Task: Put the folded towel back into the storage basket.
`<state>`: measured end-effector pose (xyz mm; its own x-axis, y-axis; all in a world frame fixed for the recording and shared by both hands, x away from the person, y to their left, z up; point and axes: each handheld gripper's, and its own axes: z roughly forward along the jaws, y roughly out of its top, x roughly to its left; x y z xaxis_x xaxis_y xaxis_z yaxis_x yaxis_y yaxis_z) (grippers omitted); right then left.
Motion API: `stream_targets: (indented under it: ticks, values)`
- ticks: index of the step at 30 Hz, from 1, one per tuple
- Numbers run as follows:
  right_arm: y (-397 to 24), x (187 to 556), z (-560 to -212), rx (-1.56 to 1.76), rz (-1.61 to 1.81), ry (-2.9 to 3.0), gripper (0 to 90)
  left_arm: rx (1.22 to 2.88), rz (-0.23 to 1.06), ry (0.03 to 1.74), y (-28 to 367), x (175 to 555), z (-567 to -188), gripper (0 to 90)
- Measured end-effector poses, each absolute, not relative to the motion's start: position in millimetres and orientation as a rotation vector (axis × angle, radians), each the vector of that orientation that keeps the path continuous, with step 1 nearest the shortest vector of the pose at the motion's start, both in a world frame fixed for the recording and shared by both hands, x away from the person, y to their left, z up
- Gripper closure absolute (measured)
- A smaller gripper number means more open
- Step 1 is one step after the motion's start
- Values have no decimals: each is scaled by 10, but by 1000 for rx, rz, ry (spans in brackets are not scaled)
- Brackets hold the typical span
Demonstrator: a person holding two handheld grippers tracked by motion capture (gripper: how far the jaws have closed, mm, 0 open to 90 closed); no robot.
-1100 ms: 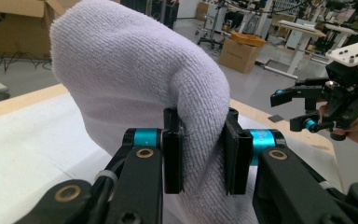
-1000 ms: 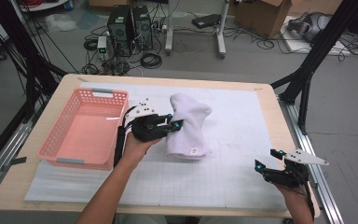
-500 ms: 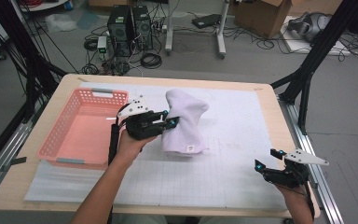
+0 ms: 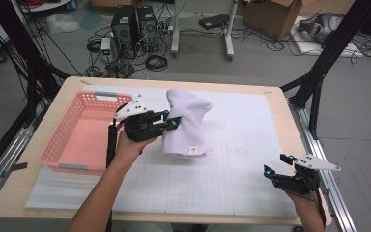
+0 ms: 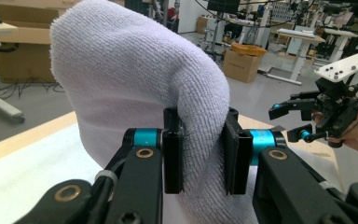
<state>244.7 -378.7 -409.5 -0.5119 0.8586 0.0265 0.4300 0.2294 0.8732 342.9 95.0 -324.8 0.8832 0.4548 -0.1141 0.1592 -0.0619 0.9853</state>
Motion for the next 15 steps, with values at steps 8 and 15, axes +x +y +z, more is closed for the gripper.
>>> stream_targets:
  ticks: [8, 15]
  values:
    - [-3780, 2453, -4096, 1178, 1227, 2041, 199, 1627, 280, 483, 1089, 3418, -3190, 733]
    - [-3774, 2458, -4095, 1177, 1223, 2040, 199, 1611, 298, 484, 1205, 3409, -3148, 733]
